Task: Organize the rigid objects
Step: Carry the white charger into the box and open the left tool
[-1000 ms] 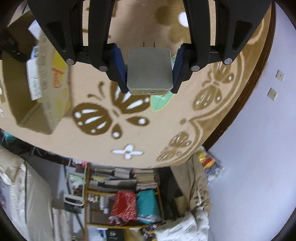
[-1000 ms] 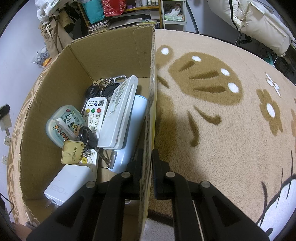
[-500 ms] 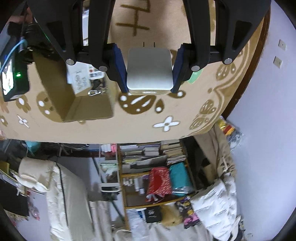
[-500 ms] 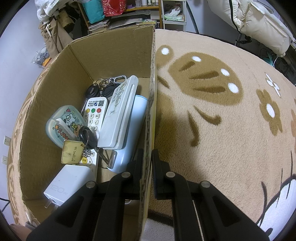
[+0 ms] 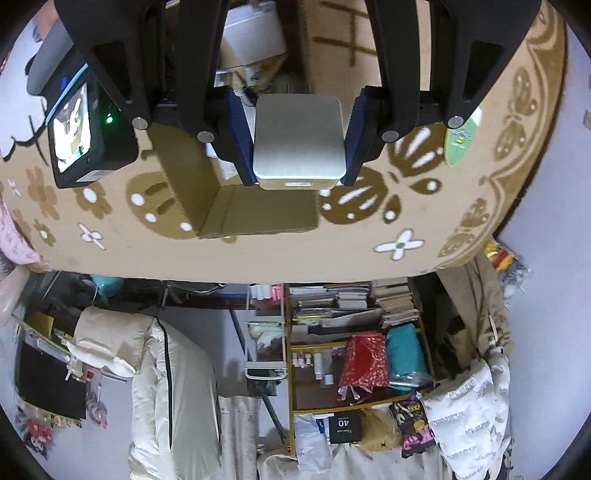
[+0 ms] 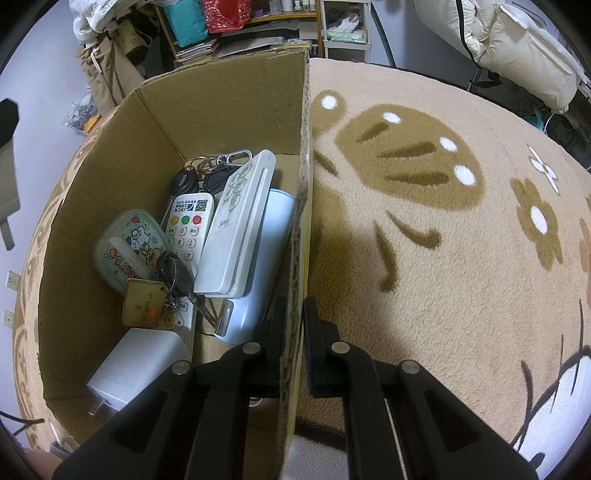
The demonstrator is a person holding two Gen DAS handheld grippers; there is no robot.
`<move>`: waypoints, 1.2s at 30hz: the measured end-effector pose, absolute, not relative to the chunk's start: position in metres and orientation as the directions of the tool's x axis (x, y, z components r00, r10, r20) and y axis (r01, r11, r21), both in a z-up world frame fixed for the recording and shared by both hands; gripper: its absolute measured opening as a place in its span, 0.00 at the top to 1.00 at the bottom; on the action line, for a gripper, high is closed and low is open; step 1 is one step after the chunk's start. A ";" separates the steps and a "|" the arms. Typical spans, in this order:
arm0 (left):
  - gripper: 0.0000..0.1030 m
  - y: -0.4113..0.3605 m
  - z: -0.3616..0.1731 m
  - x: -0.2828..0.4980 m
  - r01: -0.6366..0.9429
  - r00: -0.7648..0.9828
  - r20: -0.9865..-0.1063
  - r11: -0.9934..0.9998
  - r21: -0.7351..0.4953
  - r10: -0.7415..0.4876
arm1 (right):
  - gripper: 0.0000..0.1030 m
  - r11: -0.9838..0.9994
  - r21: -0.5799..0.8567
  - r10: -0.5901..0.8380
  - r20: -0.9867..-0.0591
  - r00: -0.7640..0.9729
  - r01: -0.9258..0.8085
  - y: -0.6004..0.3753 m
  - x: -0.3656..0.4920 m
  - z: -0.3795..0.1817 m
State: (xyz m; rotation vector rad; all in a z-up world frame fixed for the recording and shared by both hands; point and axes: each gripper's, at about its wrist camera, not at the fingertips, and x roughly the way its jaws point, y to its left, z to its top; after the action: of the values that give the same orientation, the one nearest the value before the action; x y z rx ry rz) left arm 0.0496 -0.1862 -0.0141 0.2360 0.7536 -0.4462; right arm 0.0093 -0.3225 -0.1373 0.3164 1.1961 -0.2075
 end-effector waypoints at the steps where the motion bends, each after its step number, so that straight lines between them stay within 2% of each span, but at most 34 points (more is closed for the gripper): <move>1: 0.57 -0.187 -0.015 0.050 0.471 0.638 -0.704 0.881 0.036 -0.312 | 0.92 0.937 0.131 0.009 -0.935 0.355 0.323 -0.322 0.009 -0.137; 5: 0.57 -0.195 -0.019 0.049 0.493 0.628 -0.699 0.870 0.018 -0.341 | 0.92 0.937 0.134 0.011 -0.935 0.355 0.324 -0.324 0.009 -0.137; 20: 0.57 -0.206 -0.065 0.063 0.488 0.550 -0.795 0.871 0.057 -0.256 | 0.92 0.936 0.140 0.017 -0.934 0.357 0.324 -0.324 0.009 -0.138; 25: 0.57 -0.205 -0.061 0.062 0.508 0.565 -0.786 0.856 0.091 -0.252 | 0.91 0.933 0.146 0.020 -0.933 0.359 0.329 -0.325 0.009 -0.138; 31: 0.54 -0.193 -0.049 0.065 0.515 0.562 -0.776 0.855 0.056 -0.287 | 0.91 0.934 0.148 0.023 -0.933 0.359 0.326 -0.324 0.009 -0.138; 33: 0.47 -0.190 -0.046 0.064 0.511 0.572 -0.767 0.858 0.058 -0.289 | 0.91 0.934 0.149 0.023 -0.933 0.359 0.326 -0.324 0.009 -0.137; 36: 0.44 -0.187 -0.045 0.066 0.508 0.574 -0.764 0.860 0.050 -0.294 | 0.91 0.934 0.148 0.023 -0.933 0.359 0.326 -0.324 0.009 -0.137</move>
State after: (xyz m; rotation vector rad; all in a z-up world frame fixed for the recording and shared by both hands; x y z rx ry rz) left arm 0.0659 -0.1874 -0.0449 0.2782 0.8368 -0.4773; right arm 0.0086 -0.3243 -0.1374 0.3337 1.1936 -0.1997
